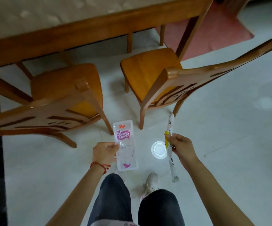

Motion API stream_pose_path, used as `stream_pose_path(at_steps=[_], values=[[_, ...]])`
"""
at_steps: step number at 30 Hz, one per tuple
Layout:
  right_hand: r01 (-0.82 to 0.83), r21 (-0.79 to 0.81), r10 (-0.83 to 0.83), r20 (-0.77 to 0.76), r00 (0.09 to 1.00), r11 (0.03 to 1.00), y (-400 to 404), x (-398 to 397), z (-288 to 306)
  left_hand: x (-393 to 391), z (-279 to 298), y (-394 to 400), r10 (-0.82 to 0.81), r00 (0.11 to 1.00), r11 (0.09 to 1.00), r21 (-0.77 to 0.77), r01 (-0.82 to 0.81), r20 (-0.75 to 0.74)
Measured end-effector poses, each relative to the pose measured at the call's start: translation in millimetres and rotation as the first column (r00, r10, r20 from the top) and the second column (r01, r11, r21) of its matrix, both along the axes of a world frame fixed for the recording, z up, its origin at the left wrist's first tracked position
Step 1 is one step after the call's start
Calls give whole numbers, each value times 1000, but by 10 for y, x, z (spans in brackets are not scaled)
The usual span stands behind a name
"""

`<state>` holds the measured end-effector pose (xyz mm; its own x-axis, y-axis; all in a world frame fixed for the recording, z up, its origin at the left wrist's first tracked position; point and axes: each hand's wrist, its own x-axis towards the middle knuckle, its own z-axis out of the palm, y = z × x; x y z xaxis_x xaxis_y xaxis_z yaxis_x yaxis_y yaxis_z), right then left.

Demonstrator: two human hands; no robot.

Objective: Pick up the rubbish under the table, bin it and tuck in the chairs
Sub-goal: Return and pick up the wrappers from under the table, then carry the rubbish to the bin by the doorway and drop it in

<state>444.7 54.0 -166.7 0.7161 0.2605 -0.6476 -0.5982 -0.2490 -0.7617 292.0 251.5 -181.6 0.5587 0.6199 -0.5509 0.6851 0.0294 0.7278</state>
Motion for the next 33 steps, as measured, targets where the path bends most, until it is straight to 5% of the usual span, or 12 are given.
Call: stream_pose_path(at_steps=[9,15,25,29,33], values=[[-105,13,104,29,994,994,189,-191,413,-395,462,-19,101,995,995,-8,-101,10],[-216,38,216,2,976,976,238,-274,507,-677,542,-252,328,944,944,8,-329,20],[-600,60,599,27,800,798,263,-647,639,-1406,502,-967,632,772,769,-67,-636,-70],[-713,70,714,17,700,698,379,-954,658,-1809,635,-1265,826,563,562,-73,-824,4],[-822,89,824,27,566,562,537,-1393,669,-2284,752,-1496,887,462,462,20,-887,20]])
